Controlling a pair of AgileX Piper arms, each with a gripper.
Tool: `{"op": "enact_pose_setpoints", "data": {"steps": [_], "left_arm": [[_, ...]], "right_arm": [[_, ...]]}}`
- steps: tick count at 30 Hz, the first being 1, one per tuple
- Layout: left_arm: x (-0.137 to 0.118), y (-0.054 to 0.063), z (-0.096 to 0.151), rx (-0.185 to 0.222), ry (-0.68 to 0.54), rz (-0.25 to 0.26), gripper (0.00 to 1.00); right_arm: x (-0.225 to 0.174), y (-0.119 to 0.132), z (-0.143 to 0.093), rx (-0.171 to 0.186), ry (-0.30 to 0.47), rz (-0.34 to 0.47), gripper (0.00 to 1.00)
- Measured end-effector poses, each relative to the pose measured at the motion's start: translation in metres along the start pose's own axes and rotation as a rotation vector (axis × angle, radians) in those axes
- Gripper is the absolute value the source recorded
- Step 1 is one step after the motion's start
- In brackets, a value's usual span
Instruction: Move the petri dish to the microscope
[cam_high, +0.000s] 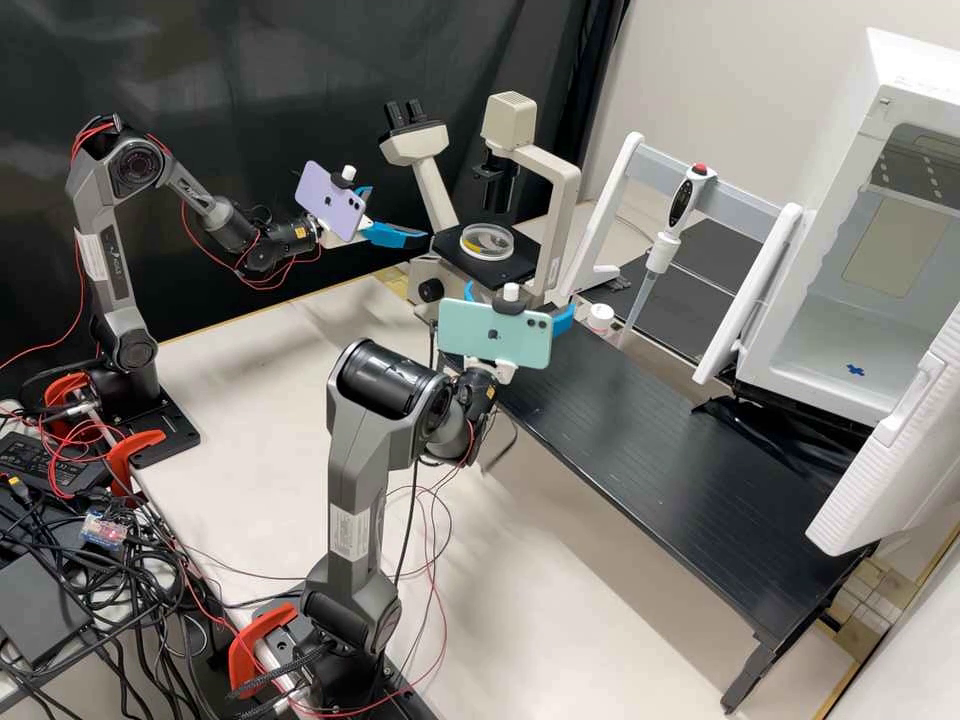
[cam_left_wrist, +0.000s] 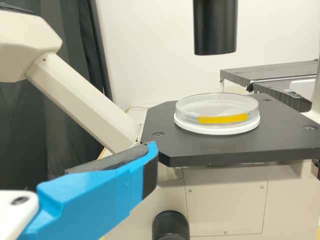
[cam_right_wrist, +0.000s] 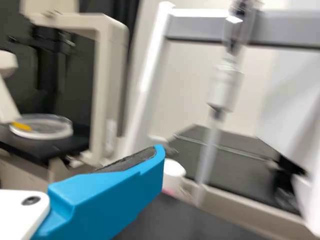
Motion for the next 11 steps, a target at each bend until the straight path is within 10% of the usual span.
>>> {"op": "enact_pose_setpoints", "data": {"steps": [11], "left_arm": [[0.000, 0.000, 0.000, 0.000, 0.000, 0.000, 1.00]], "right_arm": [[-0.038, 0.018, 0.046, 0.072, -0.307, 0.154, 1.00]]}}
